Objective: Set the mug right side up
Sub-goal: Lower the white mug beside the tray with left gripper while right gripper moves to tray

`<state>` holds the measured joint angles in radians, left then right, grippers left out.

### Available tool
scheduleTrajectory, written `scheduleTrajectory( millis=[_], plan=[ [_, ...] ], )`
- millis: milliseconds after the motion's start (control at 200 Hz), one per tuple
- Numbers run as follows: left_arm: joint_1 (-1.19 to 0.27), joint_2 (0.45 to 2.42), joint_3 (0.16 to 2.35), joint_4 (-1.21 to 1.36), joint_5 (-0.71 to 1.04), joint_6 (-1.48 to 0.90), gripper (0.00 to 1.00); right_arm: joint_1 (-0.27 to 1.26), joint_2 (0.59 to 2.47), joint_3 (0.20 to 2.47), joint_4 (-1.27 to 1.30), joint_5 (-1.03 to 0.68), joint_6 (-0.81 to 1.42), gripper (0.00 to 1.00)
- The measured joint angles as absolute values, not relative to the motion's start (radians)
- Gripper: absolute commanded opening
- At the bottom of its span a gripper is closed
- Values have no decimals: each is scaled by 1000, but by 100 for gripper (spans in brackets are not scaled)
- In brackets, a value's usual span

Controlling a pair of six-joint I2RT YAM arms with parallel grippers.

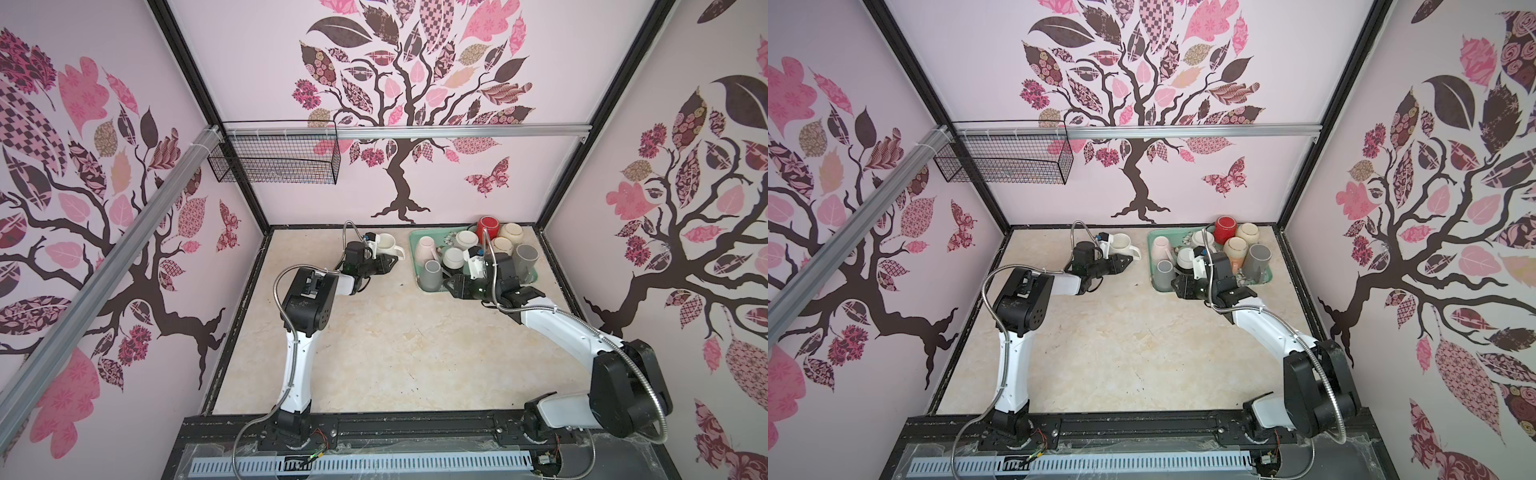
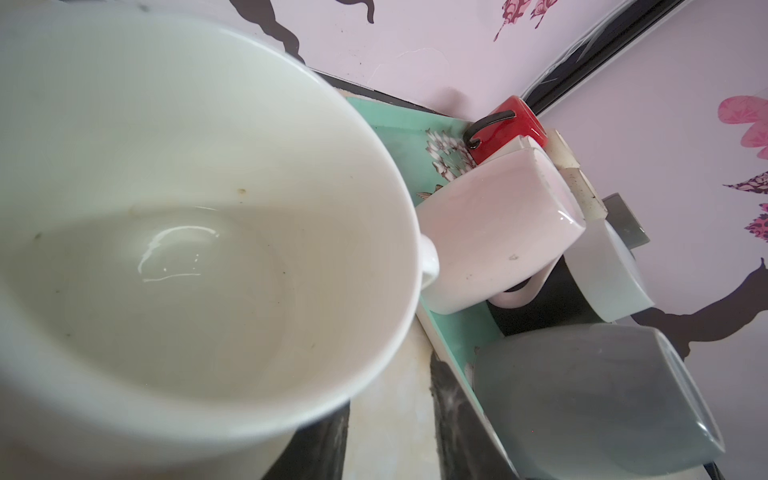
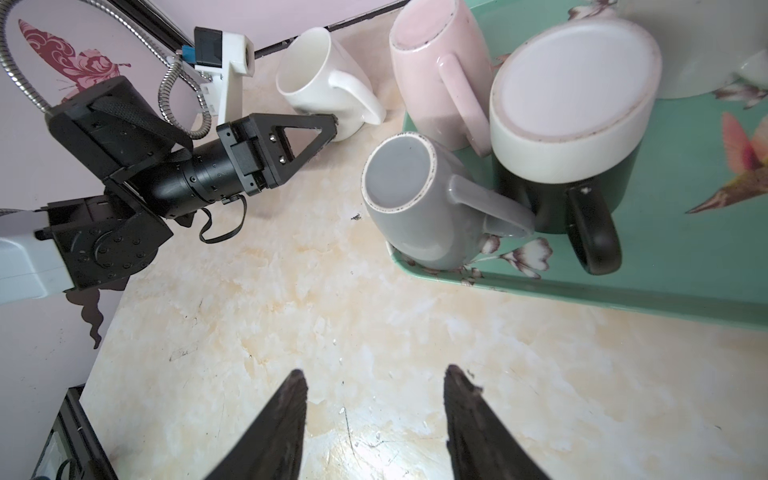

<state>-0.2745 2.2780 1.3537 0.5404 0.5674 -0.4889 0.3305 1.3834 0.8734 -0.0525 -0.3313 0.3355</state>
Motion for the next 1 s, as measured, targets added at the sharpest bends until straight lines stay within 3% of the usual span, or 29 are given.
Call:
scheduleTrajectory(
  millis=[285,680,1000],
  plan=[
    [-274,2190,1299,517,531,-483,39,331,1385,892,-118,-250,271,57],
    [-223,2173,1316,347,520,-471,40,331,1540,1116,-218,-149,135,58],
    [-182,2224,1407,327,555,-515,40,265,1553,1056,-222,-139,142,53]
  ],
)
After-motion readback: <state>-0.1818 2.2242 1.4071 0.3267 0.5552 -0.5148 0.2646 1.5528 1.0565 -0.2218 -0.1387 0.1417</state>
